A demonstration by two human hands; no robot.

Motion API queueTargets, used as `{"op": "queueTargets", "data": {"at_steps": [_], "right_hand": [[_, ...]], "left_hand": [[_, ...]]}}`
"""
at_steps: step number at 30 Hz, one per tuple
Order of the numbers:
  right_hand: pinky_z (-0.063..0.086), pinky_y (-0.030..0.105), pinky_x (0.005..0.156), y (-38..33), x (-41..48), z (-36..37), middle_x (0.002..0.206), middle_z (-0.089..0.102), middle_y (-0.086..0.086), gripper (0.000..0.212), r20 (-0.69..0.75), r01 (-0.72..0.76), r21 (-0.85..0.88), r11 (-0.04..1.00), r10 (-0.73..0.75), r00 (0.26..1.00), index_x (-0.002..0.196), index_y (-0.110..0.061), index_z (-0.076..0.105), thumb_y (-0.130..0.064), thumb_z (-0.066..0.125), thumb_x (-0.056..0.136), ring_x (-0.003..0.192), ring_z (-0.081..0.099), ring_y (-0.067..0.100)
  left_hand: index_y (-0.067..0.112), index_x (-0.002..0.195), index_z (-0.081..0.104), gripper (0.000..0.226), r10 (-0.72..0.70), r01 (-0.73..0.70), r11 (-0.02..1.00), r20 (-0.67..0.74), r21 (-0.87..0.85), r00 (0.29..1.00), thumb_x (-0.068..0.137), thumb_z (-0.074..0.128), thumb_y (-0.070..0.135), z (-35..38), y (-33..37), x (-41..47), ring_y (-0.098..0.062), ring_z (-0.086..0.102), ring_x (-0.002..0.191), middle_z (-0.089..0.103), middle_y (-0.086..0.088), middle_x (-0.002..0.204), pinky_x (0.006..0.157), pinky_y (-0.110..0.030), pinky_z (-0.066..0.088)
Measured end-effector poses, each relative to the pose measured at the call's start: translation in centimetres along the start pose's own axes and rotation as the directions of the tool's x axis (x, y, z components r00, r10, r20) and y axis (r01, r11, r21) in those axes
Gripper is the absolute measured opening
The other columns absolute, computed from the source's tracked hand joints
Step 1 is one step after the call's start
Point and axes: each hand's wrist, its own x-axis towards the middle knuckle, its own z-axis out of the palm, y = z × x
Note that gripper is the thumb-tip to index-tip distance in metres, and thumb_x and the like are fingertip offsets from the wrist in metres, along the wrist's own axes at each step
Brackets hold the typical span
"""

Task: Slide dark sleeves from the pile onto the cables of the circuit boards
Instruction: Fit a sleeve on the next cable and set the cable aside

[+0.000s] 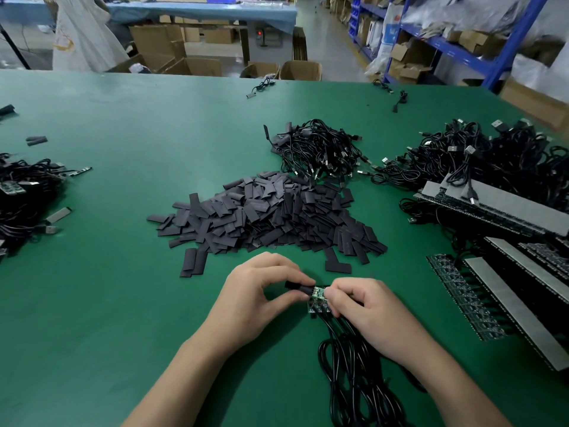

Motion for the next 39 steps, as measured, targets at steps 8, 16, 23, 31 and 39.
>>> {"op": "queueTargets", "data": {"at_steps": [8, 16, 23, 31, 39], "right_hand": [[0.023, 0.026, 0.051, 0.1, 0.0, 0.0, 0.050, 0.032, -0.010, 0.039, -0.008, -0.025, 0.010, 1.000, 0.025, 1.000, 0.070, -0.020, 0.057, -0.039, 0.055, 0.103, 0.049, 0.029, 0.007], [0.024, 0.026, 0.050, 0.2, 0.0, 0.1, 0.050, 0.030, -0.009, 0.038, -0.006, -0.011, 0.007, 1.000, 0.011, 1.000, 0.071, -0.020, 0.057, -0.040, 0.054, 0.104, 0.048, 0.028, 0.006], [0.024, 0.037, 0.056, -0.2, 0.0, -0.4, 0.059, 0.033, -0.005, 0.038, 0.079, -0.028, 0.282, 0.959, 0.006, 0.997, 0.080, -0.020, 0.068, -0.047, 0.046, 0.096, 0.056, 0.030, 0.014], [0.042, 0.029, 0.056, 0.4, 0.1, -0.7, 0.060, 0.053, -0.008, 0.017, 0.052, -0.030, 0.186, 0.982, 0.021, 0.998, 0.081, -0.030, 0.063, -0.036, 0.051, 0.092, 0.058, 0.050, 0.010], [0.036, 0.019, 0.056, 1.1, 0.2, -0.4, 0.060, 0.052, -0.017, 0.014, 0.048, -0.022, 0.230, 0.973, 0.011, 0.999, 0.091, -0.030, 0.068, -0.033, 0.057, 0.100, 0.055, 0.044, 0.001]], "left_hand": [[0.026, 0.104, 0.082, 0.019, 0.037, -0.039, 0.999, 0.041, 0.037, 0.998, 0.084, 0.083, 0.026, -0.2, 0.1, 0.0, -0.008, 0.067, 0.098, 0.070, 0.015, 0.101, 0.087, -0.035, 0.056], [0.028, 0.105, 0.080, 0.021, 0.016, -0.016, 1.000, 0.024, 0.015, 1.000, 0.085, 0.083, 0.030, 0.4, 0.1, 0.0, -0.006, 0.069, 0.095, 0.070, 0.017, 0.099, 0.086, -0.030, 0.055], [0.027, 0.101, 0.080, 0.018, -0.002, 0.003, 0.999, -0.026, 0.052, 1.000, 0.084, 0.084, 0.030, 0.3, 0.7, -0.1, -0.002, 0.068, 0.091, 0.072, 0.019, 0.095, 0.081, -0.022, 0.052], [0.023, 0.099, 0.082, 0.017, 0.012, -0.010, 0.998, -0.041, 0.055, 0.999, 0.083, 0.084, 0.028, 0.0, 1.2, -0.2, 0.000, 0.068, 0.087, 0.073, 0.016, 0.093, 0.079, -0.010, 0.045], [0.028, 0.103, 0.081, 0.020, 0.054, -0.050, 0.991, -0.025, 0.127, 0.998, 0.086, 0.080, 0.040, 0.2, 1.0, -0.4, 0.002, 0.068, 0.086, 0.074, 0.017, 0.093, 0.078, -0.030, 0.058]]}}
